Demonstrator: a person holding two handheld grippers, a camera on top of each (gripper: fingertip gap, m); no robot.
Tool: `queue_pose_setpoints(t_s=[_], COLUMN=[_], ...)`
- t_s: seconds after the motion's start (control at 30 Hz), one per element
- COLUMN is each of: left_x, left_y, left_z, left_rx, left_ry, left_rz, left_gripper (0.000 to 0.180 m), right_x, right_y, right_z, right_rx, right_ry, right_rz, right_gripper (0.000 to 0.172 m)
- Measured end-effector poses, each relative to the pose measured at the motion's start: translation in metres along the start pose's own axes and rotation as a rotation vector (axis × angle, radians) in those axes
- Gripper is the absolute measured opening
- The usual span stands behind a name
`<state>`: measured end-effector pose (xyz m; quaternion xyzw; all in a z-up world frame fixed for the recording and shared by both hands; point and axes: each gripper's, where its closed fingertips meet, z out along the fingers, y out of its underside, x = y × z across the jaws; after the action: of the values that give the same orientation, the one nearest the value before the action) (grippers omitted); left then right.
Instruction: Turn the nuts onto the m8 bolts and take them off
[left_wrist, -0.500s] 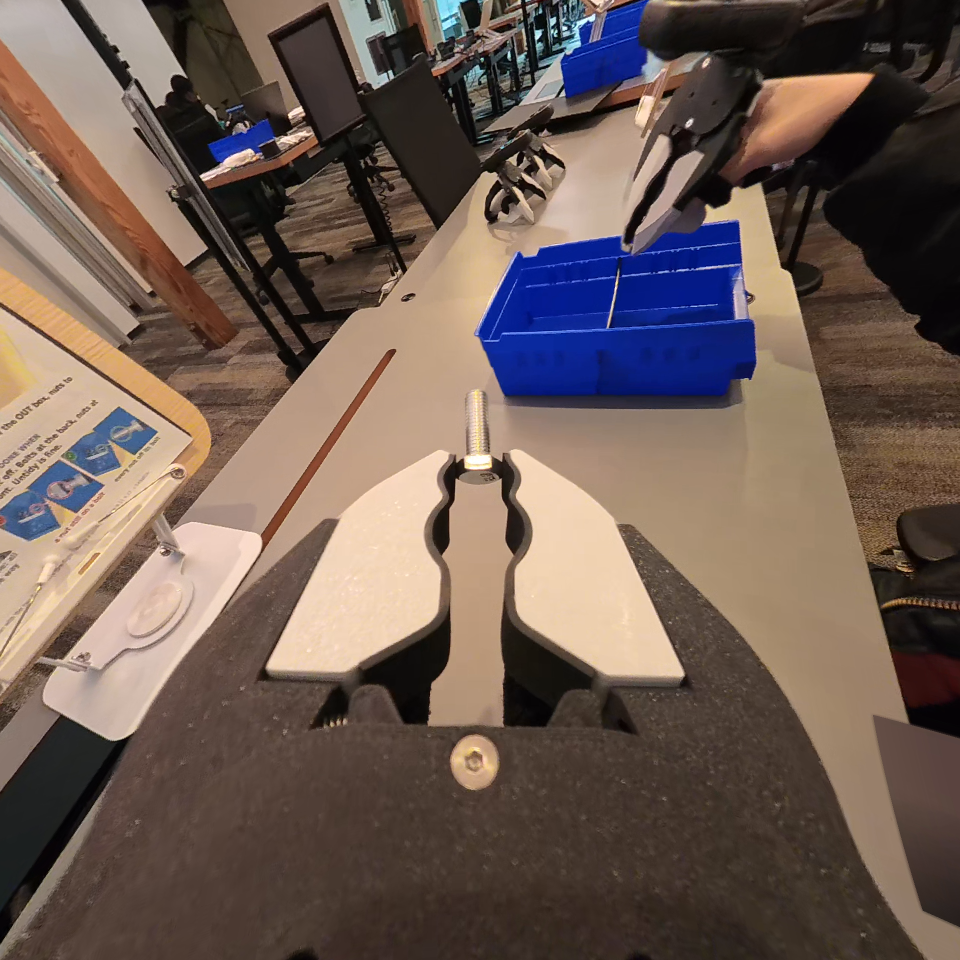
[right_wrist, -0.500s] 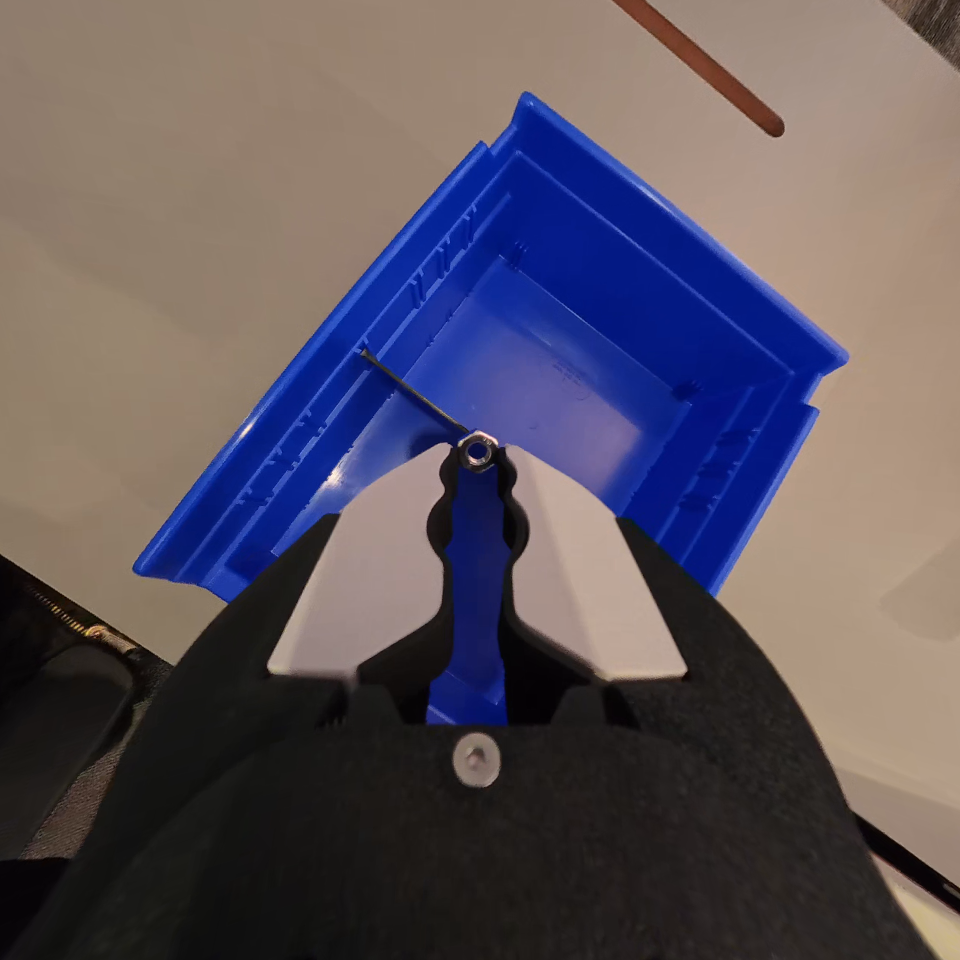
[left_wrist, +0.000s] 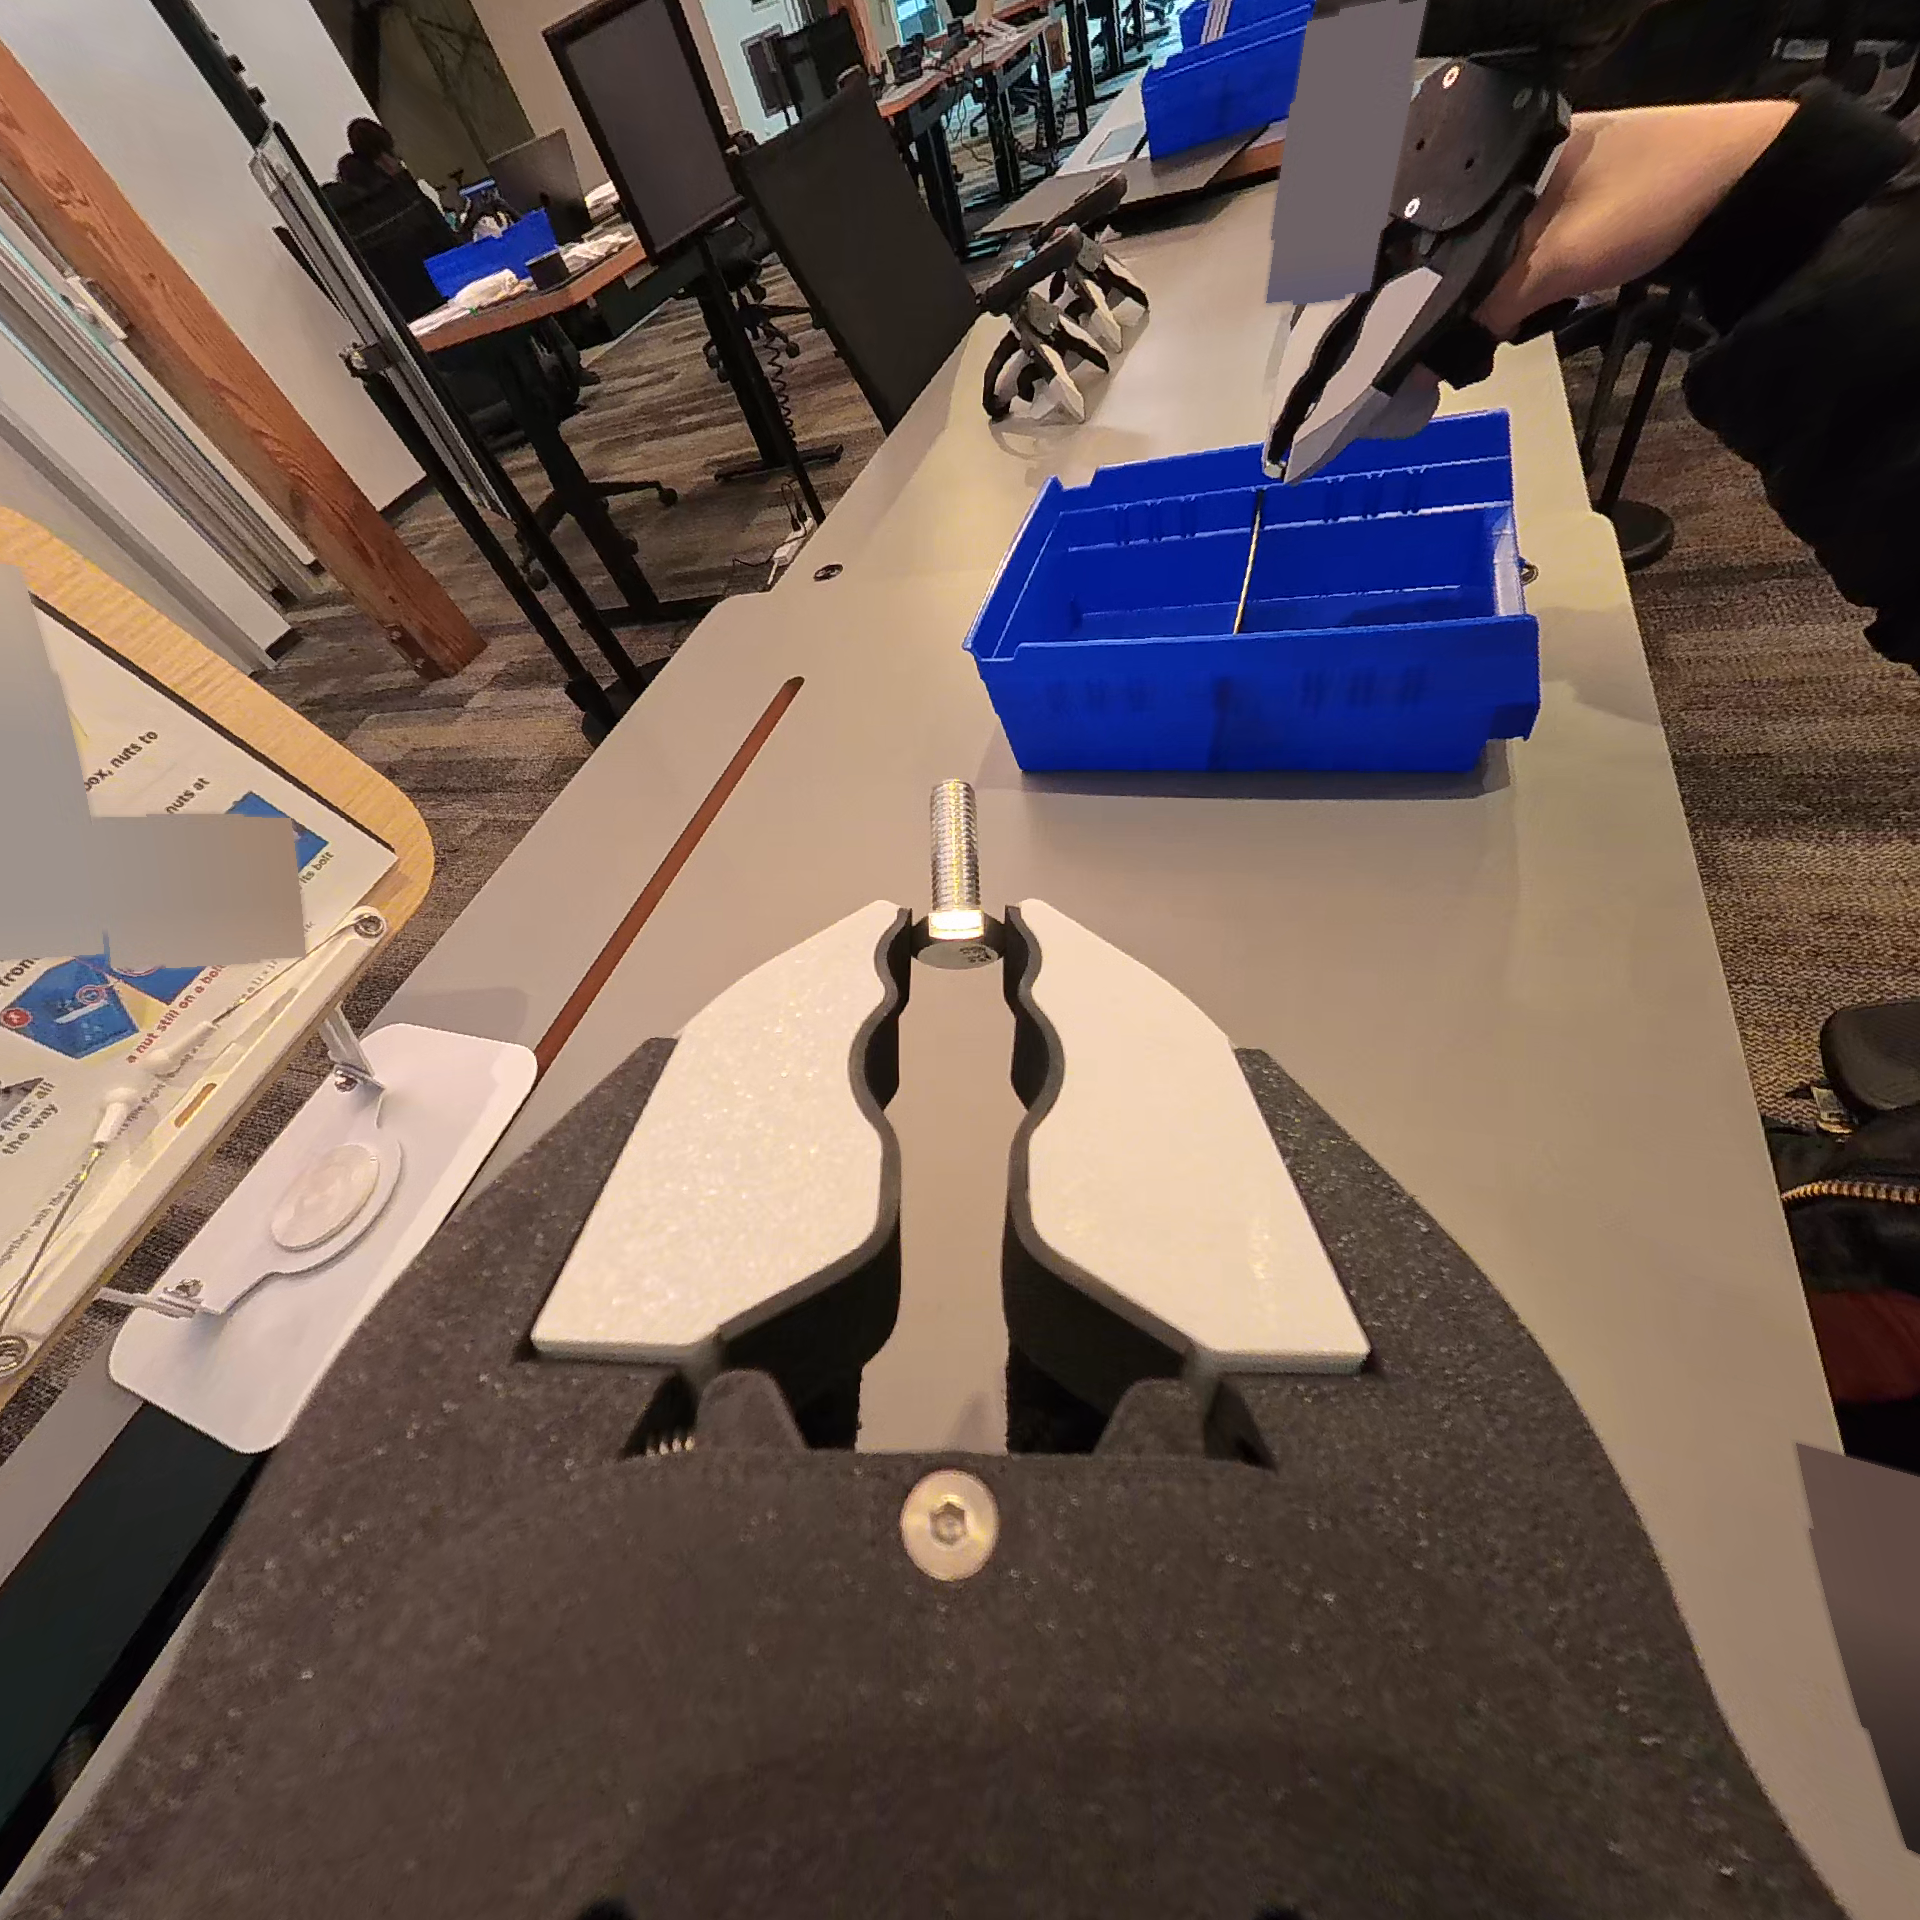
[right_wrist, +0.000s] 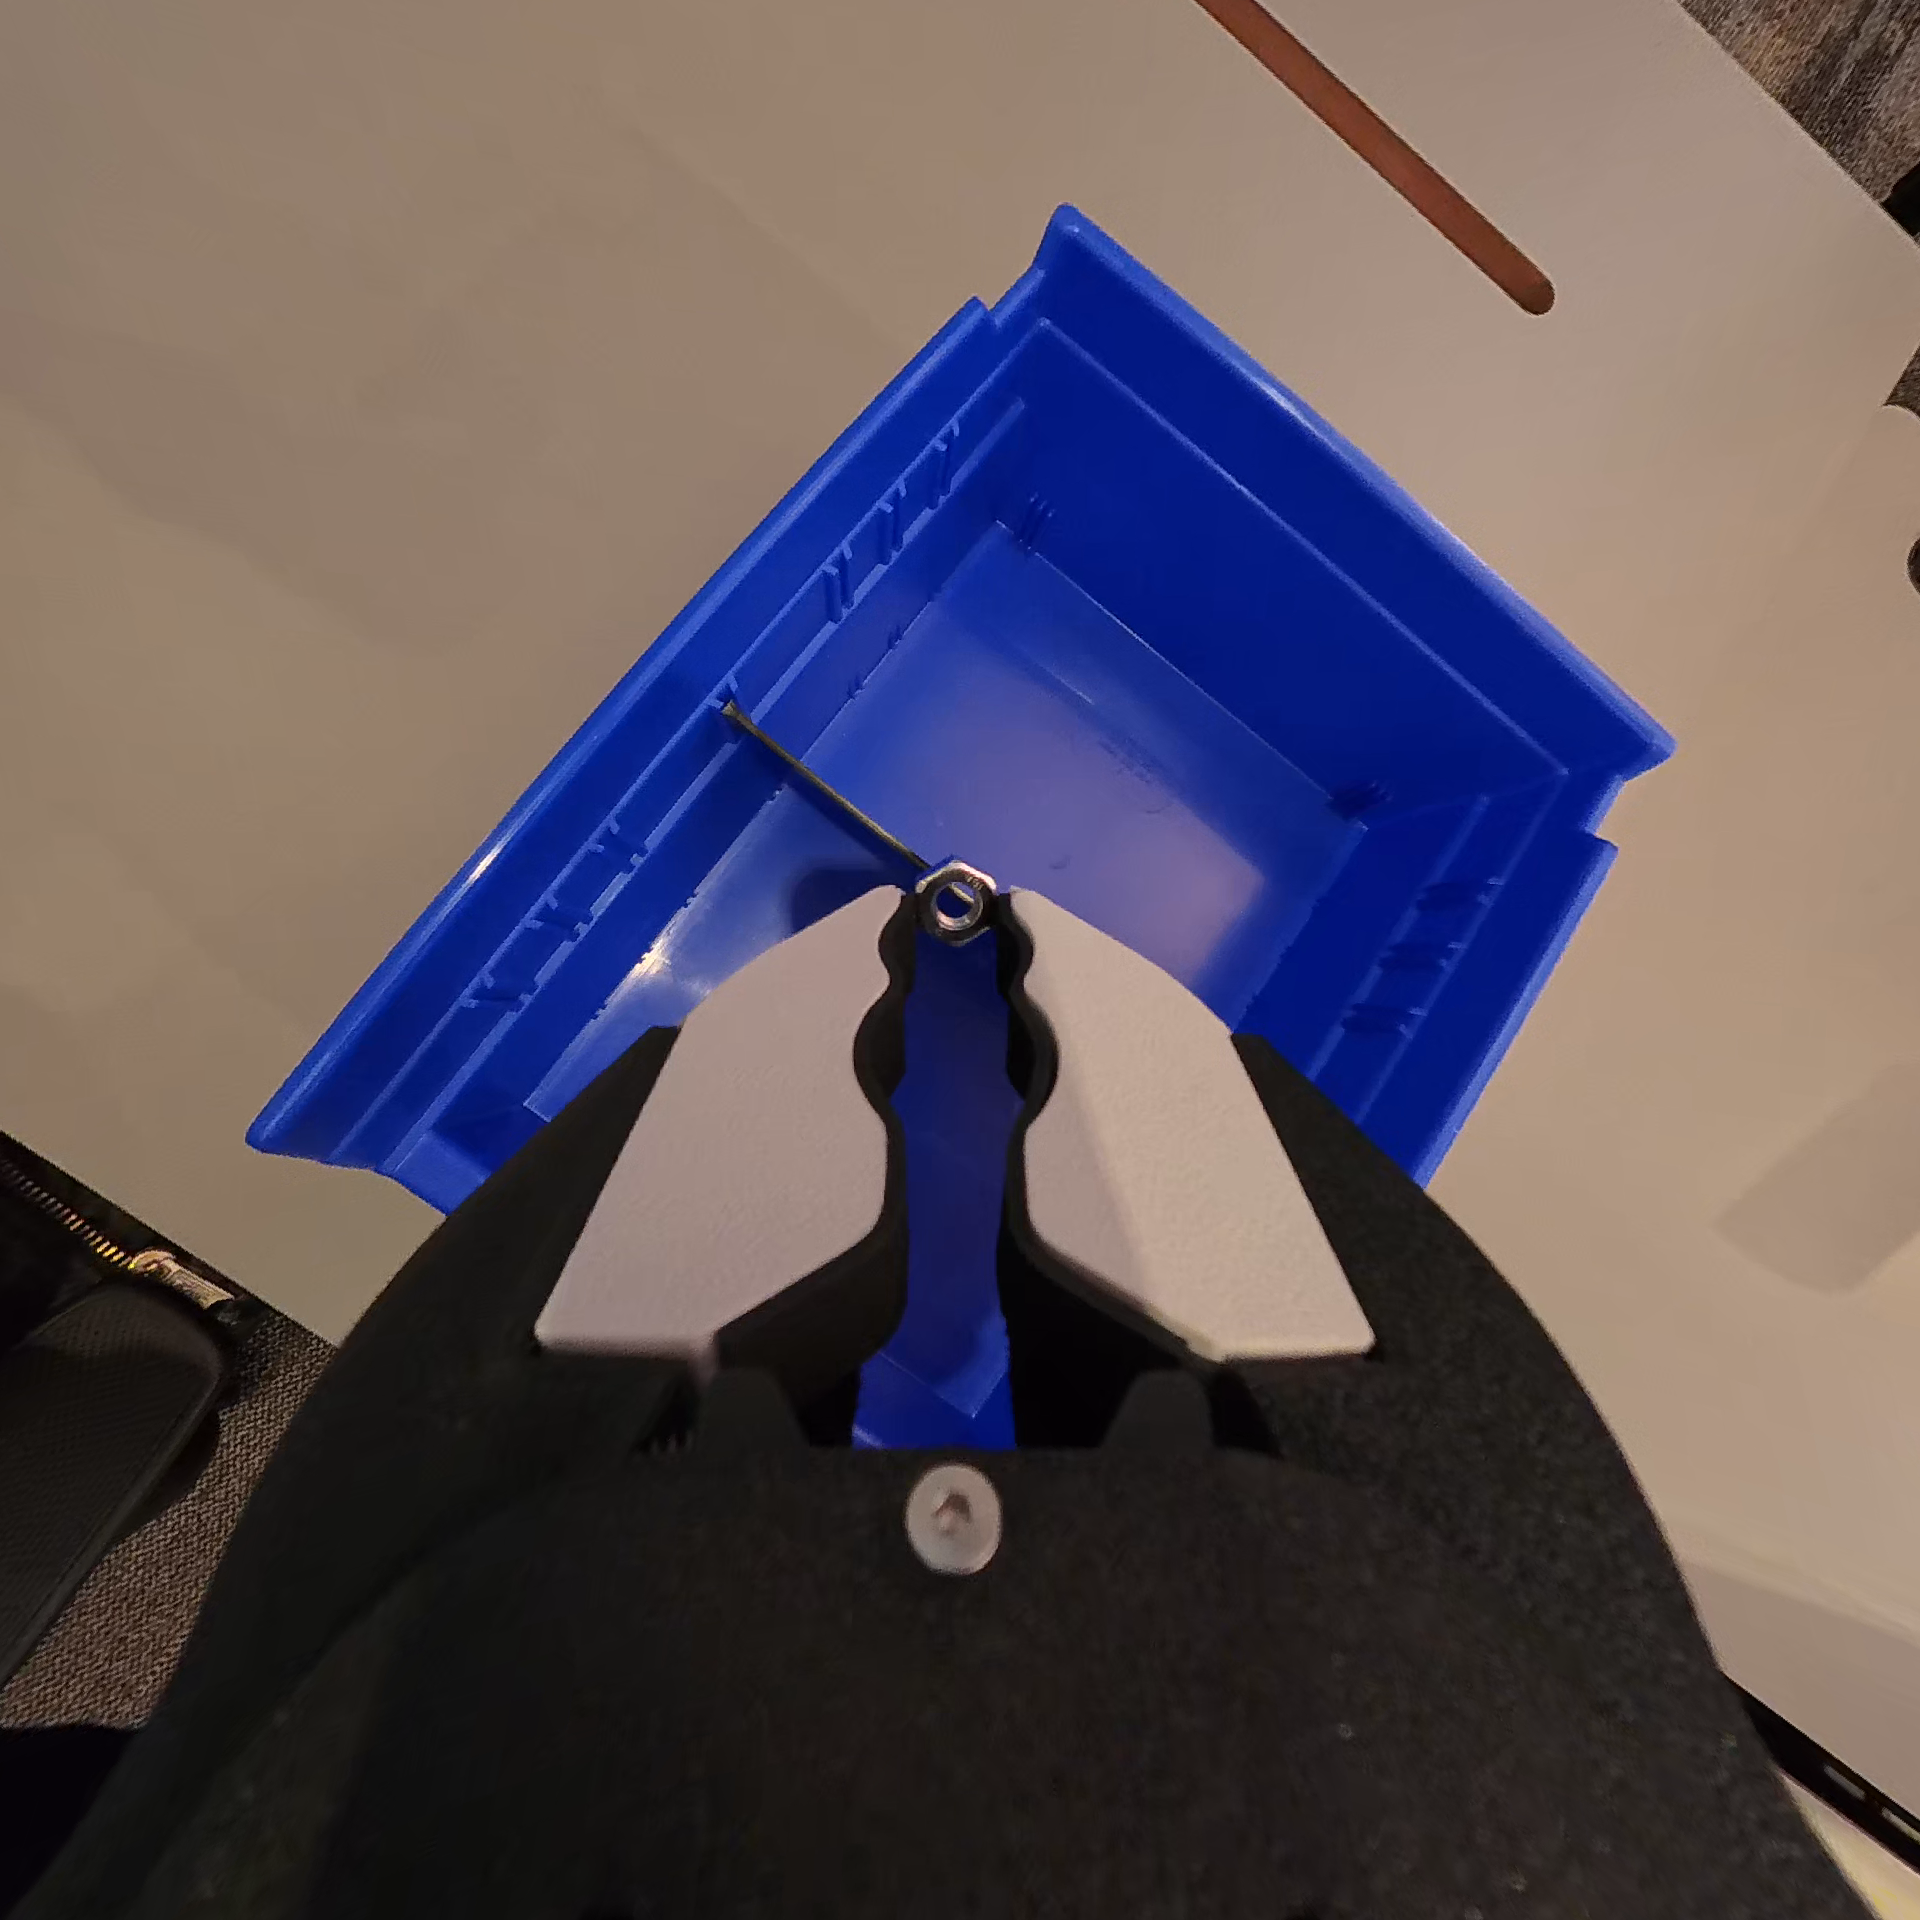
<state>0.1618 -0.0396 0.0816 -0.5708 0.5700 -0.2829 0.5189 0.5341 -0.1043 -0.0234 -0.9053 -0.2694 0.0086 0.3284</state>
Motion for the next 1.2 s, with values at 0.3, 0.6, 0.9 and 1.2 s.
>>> queue_pose_setpoints(t_s=[0.3, 0.6, 0.9, 1.2], left_x=[0.003, 0.007, 0.006, 0.006], left_y=[0.000, 0.000, 0.004, 0.004], left_z=[0.000, 0.004, 0.007, 0.007], left_rx=[-0.002, -0.009, -0.023, -0.020], left_ry=[0.011, 0.023, 0.023, 0.029], left_rz=[0.004, 0.009, 0.006, 0.002], left_gripper=[0.017, 0.017, 0.017, 0.017], right_x=[-0.043, -0.045, -0.033, -0.033], right_y=[0.044, 0.109, 0.129, 0.123], right_z=[0.005, 0.043, 0.064, 0.061], right_rx=[-0.076, -0.394, -0.494, -0.380], right_ry=[-0.151, -0.184, -0.166, -0.169], right_rz=[-0.114, -0.197, -0.258, -0.205], right_gripper=[0.014, 0.014, 0.014, 0.022])
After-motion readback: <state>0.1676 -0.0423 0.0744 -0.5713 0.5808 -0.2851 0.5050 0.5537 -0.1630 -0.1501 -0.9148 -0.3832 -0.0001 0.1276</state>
